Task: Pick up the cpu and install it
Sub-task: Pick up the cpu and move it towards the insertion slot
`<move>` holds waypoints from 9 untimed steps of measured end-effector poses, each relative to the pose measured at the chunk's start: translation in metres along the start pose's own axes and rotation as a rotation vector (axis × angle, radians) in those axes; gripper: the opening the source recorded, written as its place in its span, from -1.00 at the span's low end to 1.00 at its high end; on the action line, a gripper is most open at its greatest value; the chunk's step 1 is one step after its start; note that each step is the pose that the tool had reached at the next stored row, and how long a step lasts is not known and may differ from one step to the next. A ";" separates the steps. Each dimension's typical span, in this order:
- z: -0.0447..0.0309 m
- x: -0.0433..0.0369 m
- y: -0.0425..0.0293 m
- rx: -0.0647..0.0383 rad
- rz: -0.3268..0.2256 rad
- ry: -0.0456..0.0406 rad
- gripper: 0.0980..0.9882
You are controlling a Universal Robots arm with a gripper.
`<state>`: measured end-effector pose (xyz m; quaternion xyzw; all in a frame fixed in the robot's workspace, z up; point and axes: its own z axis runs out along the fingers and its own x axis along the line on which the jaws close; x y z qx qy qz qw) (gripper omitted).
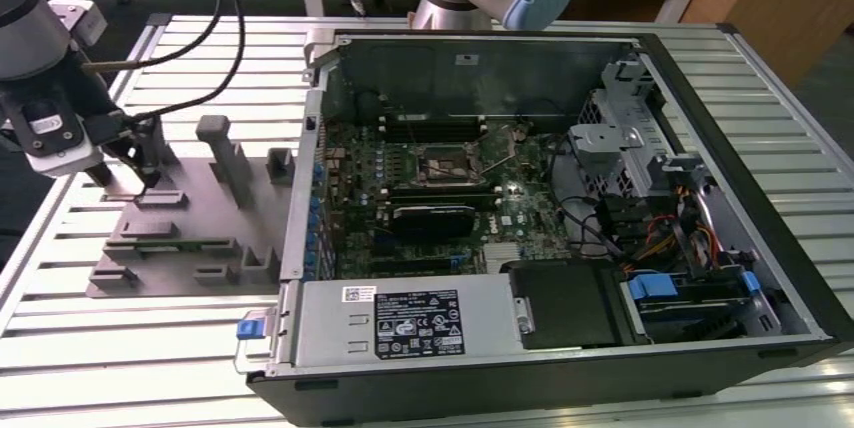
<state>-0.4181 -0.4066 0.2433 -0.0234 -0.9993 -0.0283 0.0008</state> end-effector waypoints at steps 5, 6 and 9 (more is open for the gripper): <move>-0.0150 0.0000 0.0009 0.000 0.000 -0.0005 0.00; -0.0176 0.0000 0.0010 0.000 0.000 -0.0004 0.00; -0.0253 0.0001 0.0014 0.000 0.000 -0.0007 0.00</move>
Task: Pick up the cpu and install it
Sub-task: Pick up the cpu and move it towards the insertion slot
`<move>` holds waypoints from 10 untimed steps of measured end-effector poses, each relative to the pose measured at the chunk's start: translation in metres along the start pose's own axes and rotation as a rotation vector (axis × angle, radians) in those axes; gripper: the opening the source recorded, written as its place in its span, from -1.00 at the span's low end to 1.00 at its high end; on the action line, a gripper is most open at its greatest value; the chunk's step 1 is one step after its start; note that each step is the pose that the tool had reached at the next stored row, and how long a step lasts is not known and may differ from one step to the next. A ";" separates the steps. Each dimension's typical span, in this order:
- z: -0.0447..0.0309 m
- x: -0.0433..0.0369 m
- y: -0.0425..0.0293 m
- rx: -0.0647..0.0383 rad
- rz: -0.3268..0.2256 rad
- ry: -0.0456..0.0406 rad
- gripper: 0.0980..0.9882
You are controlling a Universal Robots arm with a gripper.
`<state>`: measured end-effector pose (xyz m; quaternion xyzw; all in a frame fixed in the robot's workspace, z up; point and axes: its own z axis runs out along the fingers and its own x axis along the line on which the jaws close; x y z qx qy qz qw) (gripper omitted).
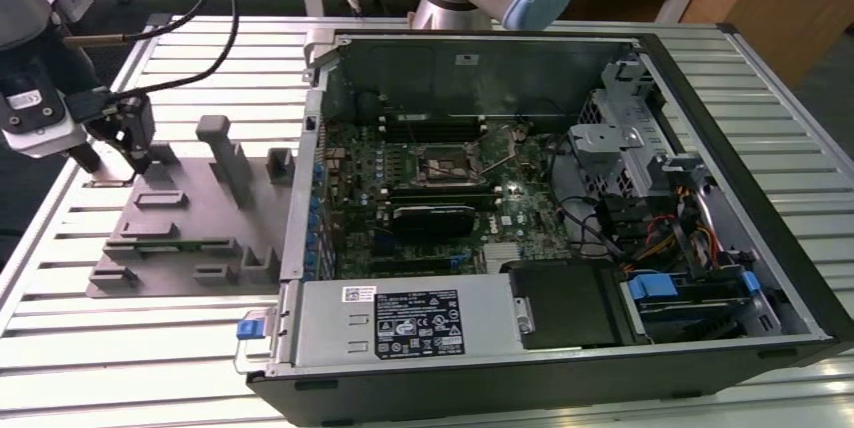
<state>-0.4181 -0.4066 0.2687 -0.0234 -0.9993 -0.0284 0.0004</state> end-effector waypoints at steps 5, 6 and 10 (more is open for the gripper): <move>-0.0145 0.0000 0.0008 0.000 0.000 -0.0008 0.00; -0.0175 0.0000 0.0010 0.000 0.000 -0.0010 0.00; -0.0297 0.0000 0.0017 0.000 0.000 -0.0024 0.00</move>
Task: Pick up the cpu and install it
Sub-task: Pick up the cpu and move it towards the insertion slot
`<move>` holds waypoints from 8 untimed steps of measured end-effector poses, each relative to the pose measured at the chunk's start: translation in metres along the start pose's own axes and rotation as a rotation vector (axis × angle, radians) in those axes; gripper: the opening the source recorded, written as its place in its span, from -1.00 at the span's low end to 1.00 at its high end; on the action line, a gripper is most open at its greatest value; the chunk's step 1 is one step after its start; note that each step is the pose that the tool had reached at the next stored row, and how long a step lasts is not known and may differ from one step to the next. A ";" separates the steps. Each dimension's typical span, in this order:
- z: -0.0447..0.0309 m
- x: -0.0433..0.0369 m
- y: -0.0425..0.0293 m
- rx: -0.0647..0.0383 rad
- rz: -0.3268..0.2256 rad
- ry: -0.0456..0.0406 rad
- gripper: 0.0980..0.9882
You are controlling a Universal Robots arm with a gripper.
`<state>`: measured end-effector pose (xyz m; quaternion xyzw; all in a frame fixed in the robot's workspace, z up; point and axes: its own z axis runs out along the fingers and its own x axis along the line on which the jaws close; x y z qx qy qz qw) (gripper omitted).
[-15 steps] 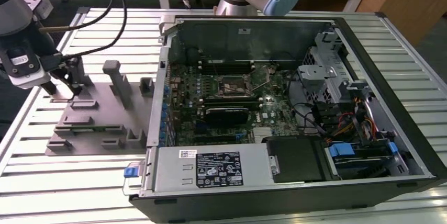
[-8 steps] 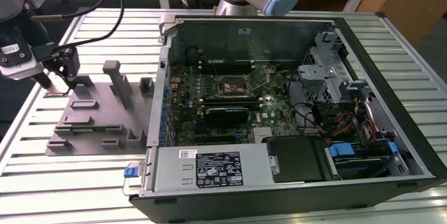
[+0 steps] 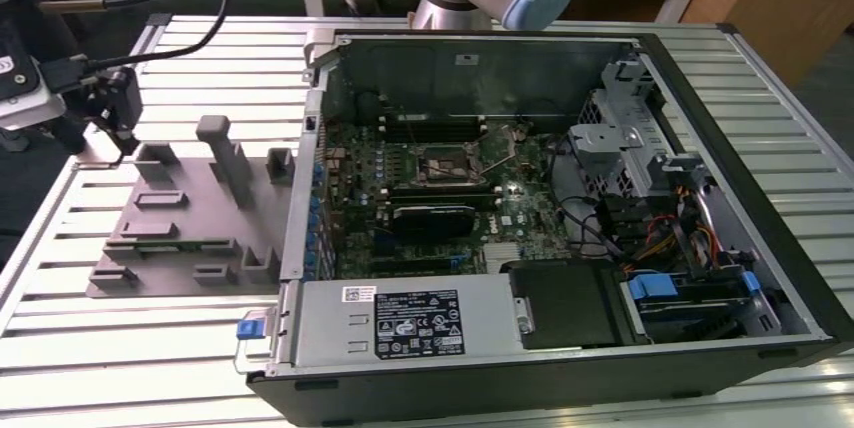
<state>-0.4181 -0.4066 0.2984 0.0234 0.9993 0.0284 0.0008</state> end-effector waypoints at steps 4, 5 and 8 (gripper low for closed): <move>-0.0105 0.0000 0.0006 0.000 0.000 -0.0020 0.00; -0.0131 0.0000 0.0007 0.000 0.000 -0.0023 0.00; -0.0200 0.0000 0.0011 0.000 0.000 -0.0039 0.00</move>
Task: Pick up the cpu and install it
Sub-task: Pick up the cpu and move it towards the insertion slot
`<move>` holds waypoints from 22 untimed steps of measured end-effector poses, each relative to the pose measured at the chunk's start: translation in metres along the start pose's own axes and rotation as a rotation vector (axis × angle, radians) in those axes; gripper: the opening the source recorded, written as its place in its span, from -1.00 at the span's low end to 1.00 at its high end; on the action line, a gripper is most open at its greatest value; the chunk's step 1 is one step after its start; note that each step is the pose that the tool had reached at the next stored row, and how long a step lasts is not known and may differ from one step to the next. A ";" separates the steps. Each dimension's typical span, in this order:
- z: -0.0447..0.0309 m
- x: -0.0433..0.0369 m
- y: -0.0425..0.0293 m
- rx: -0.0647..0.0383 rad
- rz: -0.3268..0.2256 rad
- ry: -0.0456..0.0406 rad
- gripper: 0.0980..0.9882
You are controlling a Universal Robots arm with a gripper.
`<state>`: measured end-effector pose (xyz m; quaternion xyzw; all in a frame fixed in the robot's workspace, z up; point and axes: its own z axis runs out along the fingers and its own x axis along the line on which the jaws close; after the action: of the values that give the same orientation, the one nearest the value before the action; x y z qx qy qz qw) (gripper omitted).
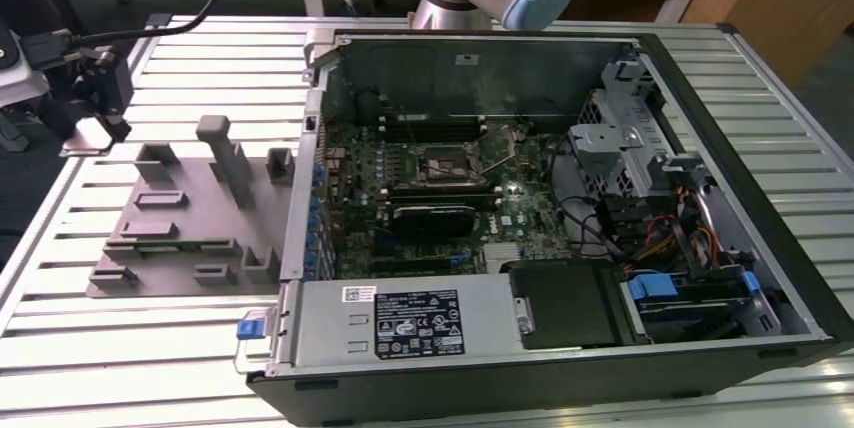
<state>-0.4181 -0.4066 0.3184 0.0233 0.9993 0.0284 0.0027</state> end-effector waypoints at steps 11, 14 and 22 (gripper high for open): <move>-0.0219 -0.0001 0.0012 0.000 0.000 -0.0047 0.00; -0.0295 -0.0001 0.0017 0.000 0.000 -0.0056 0.00; -0.0493 -0.0002 0.0028 0.000 0.000 -0.0075 0.00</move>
<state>-0.4181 -0.4067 0.3678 0.0232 0.9993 0.0285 0.0065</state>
